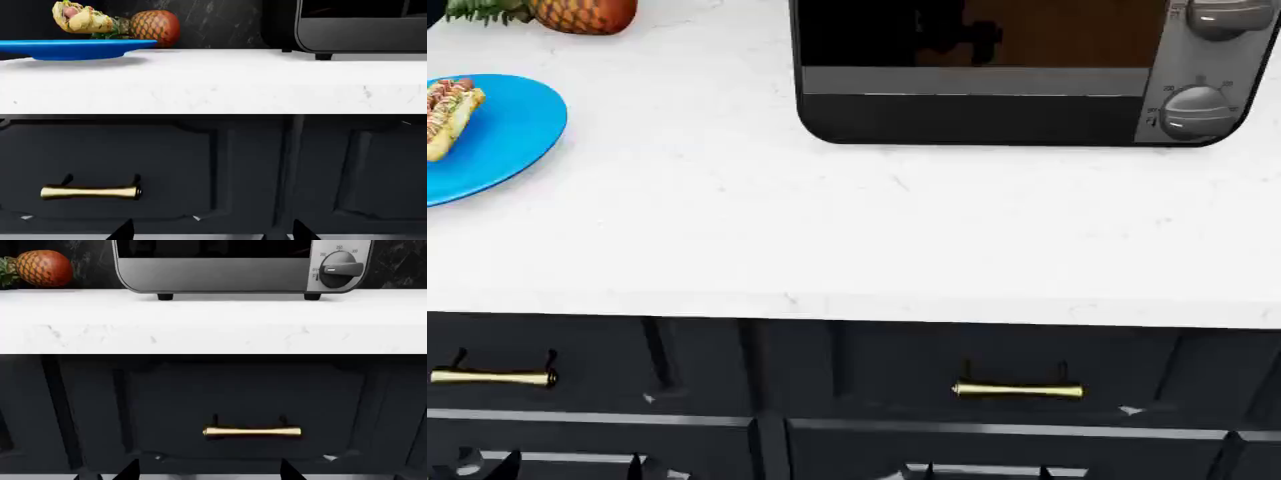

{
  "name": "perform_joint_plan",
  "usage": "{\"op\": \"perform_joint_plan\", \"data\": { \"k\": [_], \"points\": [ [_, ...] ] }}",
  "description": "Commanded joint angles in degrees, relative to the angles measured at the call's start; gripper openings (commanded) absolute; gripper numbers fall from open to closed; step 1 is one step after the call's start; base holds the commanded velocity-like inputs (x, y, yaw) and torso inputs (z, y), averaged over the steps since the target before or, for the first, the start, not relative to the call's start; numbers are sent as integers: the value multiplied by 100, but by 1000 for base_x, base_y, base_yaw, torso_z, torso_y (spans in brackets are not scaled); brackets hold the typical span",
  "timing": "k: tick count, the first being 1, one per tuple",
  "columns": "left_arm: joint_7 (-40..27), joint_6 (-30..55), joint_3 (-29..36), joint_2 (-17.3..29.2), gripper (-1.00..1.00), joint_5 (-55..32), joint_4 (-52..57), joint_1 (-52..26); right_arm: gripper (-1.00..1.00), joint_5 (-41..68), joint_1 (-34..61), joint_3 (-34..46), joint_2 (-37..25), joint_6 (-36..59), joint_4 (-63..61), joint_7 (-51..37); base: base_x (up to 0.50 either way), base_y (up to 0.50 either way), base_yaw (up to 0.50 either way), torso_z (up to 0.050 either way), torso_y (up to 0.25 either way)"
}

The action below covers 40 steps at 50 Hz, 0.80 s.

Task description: Pick the hot dog from the counter and place it in the microwave.

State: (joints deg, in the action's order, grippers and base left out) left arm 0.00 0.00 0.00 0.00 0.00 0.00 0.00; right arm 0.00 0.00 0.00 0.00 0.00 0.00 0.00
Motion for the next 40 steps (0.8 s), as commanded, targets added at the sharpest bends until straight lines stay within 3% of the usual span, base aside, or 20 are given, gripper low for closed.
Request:
{"op": "perform_joint_plan", "data": {
  "k": [1, 30, 31, 32, 33, 35, 37, 38, 39, 40],
  "points": [
    [-51, 24, 51, 40, 100, 0, 28, 4, 100, 65, 8, 87, -65, -4, 11, -87, 0, 0, 0, 0, 0],
    [-548, -131, 450, 375, 100, -641, -16, -54, 100, 327, 58, 557, -437, 44, 13, -512, 0, 0, 0, 1, 0],
    [-1390, 4921, -2012, 1022, 100, -4410, 4608, -3121, 100, 2988, 9872, 9872, -6949, -408, -5999, -8997, 0, 0, 0, 0, 0],
    [-95, 136, 60, 60, 100, -4, -4, -179, 100, -215, 188, 186, -58, 47, 168, -166, 0, 0, 0, 0, 0],
    [-101, -87, 137, 167, 100, 105, -29, -102, 100, -805, 144, 435, -222, -401, 415, -436, 0, 0, 0, 0, 0],
    [-247, 943, -331, 44, 100, -963, 352, -316, 100, 586, 234, -75, -74, 641, -88, -104, 0, 0, 0, 0, 0],
    [-397, -125, 267, 254, 100, 32, 12, -155, 100, 118, 200, 243, -161, 80, 126, -309, 0, 0, 0, -9, 0],
    [-431, -83, 187, 290, 100, -41, 110, -101, 100, -94, 122, 332, -246, -165, 143, -387, 0, 0, 0, -11, 0],
    [-410, 182, 64, 234, 100, -351, 199, -180, 100, 354, 193, 146, -191, 75, 80, -312, 0, 0, 0, -10, 0],
    [-476, -98, 211, 292, 100, -82, 23, -176, 100, 190, 207, 236, -215, -22, 141, -395, 0, 0, 0, 0, 0]
  ]
}}
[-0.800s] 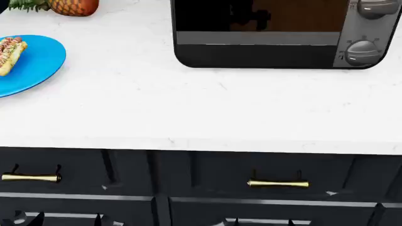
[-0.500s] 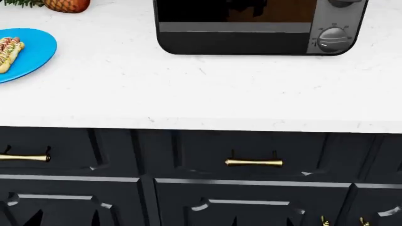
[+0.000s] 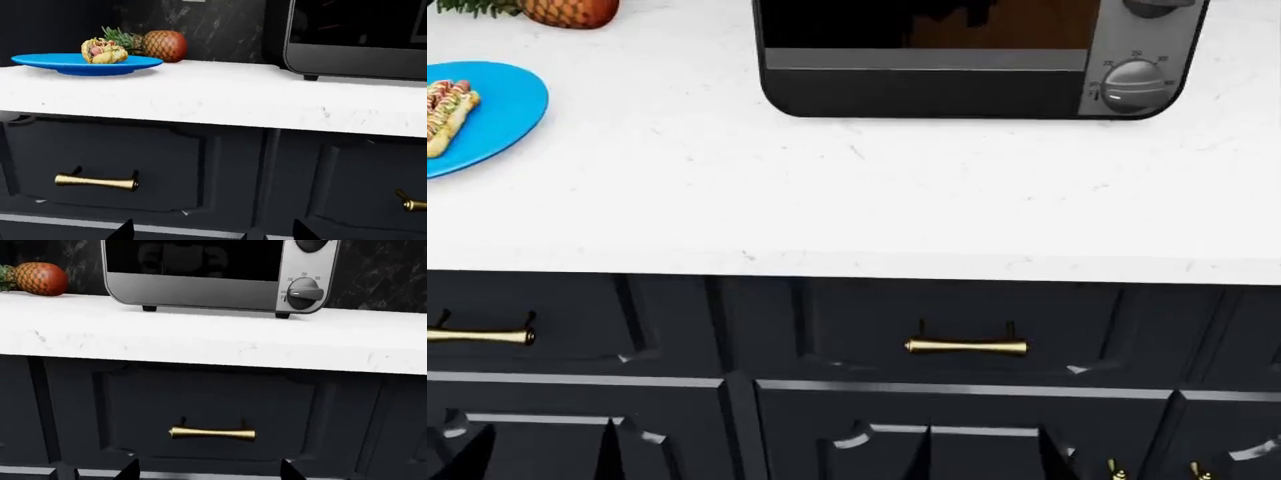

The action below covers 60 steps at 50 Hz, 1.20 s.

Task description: Pick the hot dog from the counter and place it in the microwave.

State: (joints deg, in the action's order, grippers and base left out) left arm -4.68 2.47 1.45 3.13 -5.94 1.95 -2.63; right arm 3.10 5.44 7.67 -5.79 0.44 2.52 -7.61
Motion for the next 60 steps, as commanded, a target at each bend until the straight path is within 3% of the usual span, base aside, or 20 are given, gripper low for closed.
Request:
{"op": "perform_joint_plan", "data": {
  "k": [1, 10, 16, 42, 52, 55, 60],
  "points": [
    [-10, -404, 90, -4, 100, 514, -183, 103, 100, -226, -356, -460, 331, -208, -57, 328, 0, 0, 0, -13, 0],
    [-143, -387, 141, 67, 100, 411, -123, 107, 100, -25, -365, -422, 245, -209, -77, 230, 0, 0, 0, -8, 0],
    [-244, -743, 423, 243, 100, 881, -233, 116, 100, -3, -334, -350, 206, -200, -69, 152, 0, 0, 0, -8, 0],
    [-189, -605, 609, 395, 100, 509, -153, 96, 100, 120, -318, -111, 14, -204, -43, -38, 0, 0, 0, 49, 0],
    [-359, -968, 643, 494, 100, 679, -236, 17, 100, 114, -204, -69, -29, -382, 52, -165, 0, 0, 0, 50, 0],
    [-512, -548, 523, 697, 100, 985, 524, 134, 100, -118, -334, -35, -243, -116, -612, -241, 0, 0, 0, 17, 0],
    [-23, 1128, -197, 1514, 100, 519, 3505, 160, 100, -52, -307, -422, -870, 1471, -3655, -160, 0, 0, 0, 0, 0]
  ]
}}
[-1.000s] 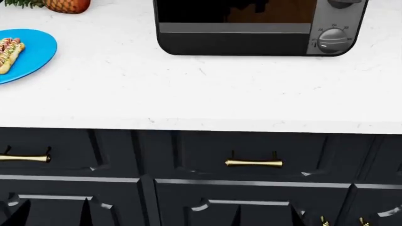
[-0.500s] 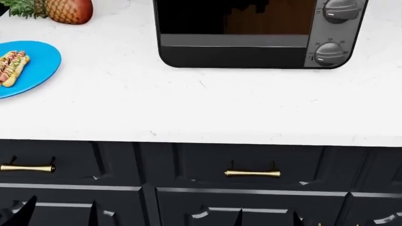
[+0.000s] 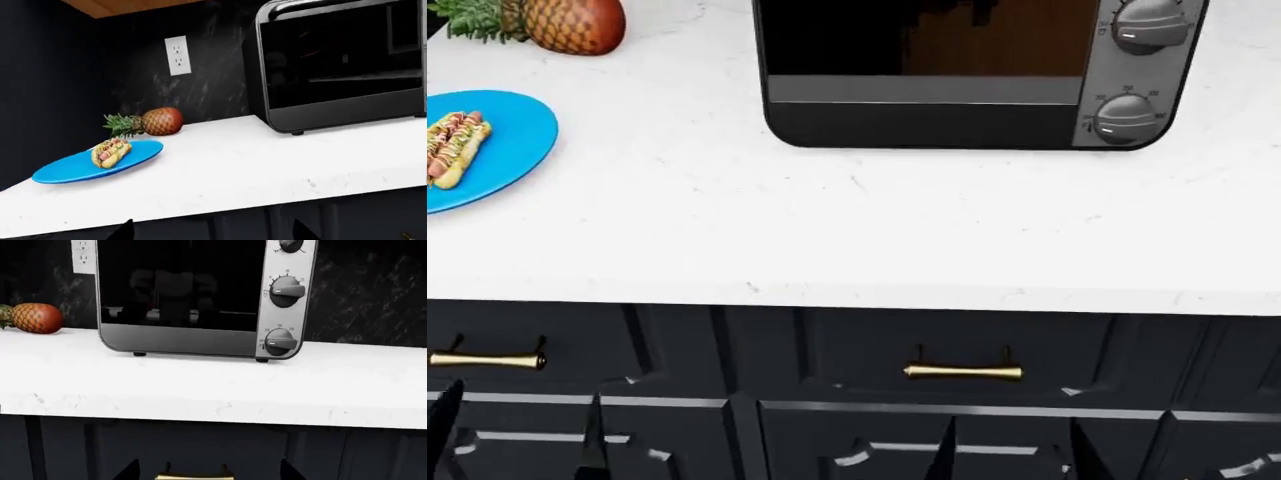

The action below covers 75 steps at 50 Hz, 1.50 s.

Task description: Pick the hot dog from the counter and place it in the microwave.

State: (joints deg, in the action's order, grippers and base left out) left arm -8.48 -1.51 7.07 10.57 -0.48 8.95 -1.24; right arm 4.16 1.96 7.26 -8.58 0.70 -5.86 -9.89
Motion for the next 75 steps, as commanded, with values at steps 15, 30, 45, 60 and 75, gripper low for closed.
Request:
{"op": "perform_joint_plan", "data": {
  "k": [15, 30, 45, 60, 75],
  "points": [
    [82, 4567, -2542, 2809, 100, -2277, 5102, -1850, 100, 2635, 1895, -7, -3671, 3456, -5404, -2383, 0, 146, 0, 0, 0],
    [-1991, 3730, -2315, 4659, 100, -3939, 5055, -1253, 100, 3718, 3232, 1672, -5542, 2368, -5395, -4188, 0, 500, 0, 0, 0],
    [-2154, 3671, -2054, 4850, 100, -4087, 4944, -1571, 100, 4286, 4123, 1980, -5451, 2742, -5240, -4199, 195, 67, 0, 0, 0],
    [-2251, 3619, -2106, 4931, 100, -4142, 4892, -1451, 100, 4346, 4161, 2120, -5625, 2718, -5352, -4254, 495, 0, 0, 0, 0],
    [-2386, 3576, -2067, 5021, 100, -4292, 4910, -1459, 100, 4324, 4311, 2379, -5841, 2453, -5373, -4377, 271, 95, 0, 0, 1]
  ]
}}
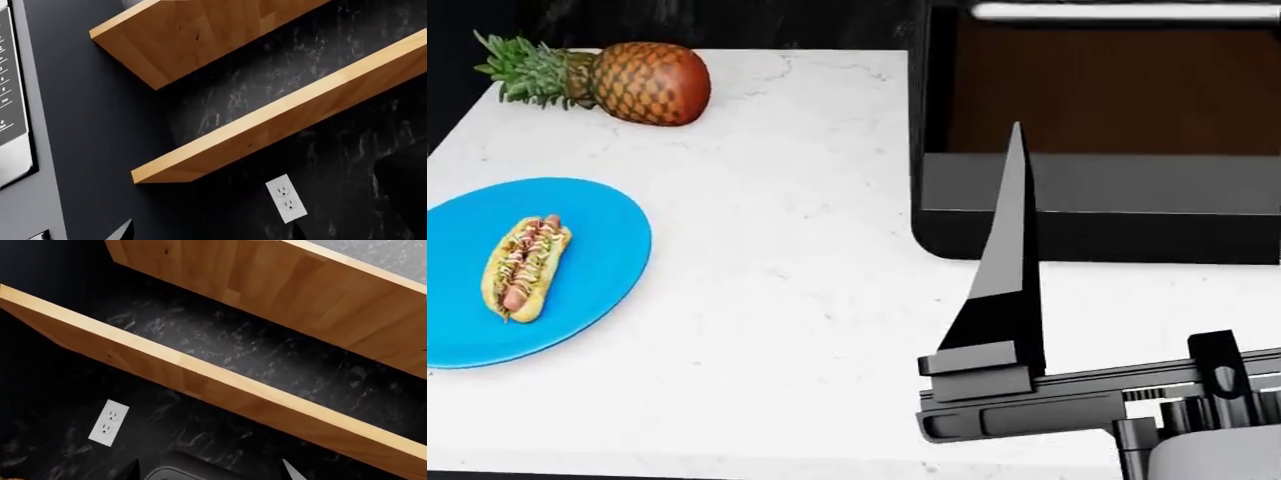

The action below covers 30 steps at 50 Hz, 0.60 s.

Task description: Pick the hot dog from the counter and place it in the microwave.

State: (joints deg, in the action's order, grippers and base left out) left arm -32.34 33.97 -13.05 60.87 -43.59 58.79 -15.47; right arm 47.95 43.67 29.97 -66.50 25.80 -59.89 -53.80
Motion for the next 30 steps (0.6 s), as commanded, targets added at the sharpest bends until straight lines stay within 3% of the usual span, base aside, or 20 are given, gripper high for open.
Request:
{"op": "perform_joint_plan", "data": {
  "k": [1, 9, 12, 15, 19, 21, 27, 30],
  "points": [
    [-5, 28, -55, 0, 100, 5, -81, -38, 100, -54, 144, 129, -64, -77, 29, 3, 473, 180, 0, 0, 0],
    [-16, 136, 21, 189, 100, -164, -213, -318, 100, -45, 252, 403, -183, -262, 29, -127, 470, 174, 0, 0, 1],
    [-183, 463, 181, 284, 100, -799, -358, -742, 100, -74, 272, 471, -156, -294, 37, -132, 0, 0, 0, 0, 0],
    [-145, 1287, 1072, 547, 100, -1185, -822, -1952, 100, -122, 330, 572, -86, -206, 39, -152, 0, 0, 0, 0, 0],
    [149, 2419, 1687, 542, 100, -2709, -1586, -3503, 100, -179, 468, 780, -58, -144, 12, -247, 0, 0, 0, 0, 0],
    [227, 3117, 2136, 444, 100, -3019, -1979, -4402, 100, -75, 507, 812, 4, -109, 69, -296, 0, 0, 0, 0, 0],
    [571, 4106, 2737, 266, 100, -3431, -2541, -5536, 100, -106, 539, 917, 103, -107, 60, -359, 0, 0, 0, 0, 0],
    [540, 4242, 2774, 258, 100, -3601, -2640, -5620, 100, -162, 488, 974, 123, -155, 69, -405, 0, 0, 0, 0, 0]
  ]
}}
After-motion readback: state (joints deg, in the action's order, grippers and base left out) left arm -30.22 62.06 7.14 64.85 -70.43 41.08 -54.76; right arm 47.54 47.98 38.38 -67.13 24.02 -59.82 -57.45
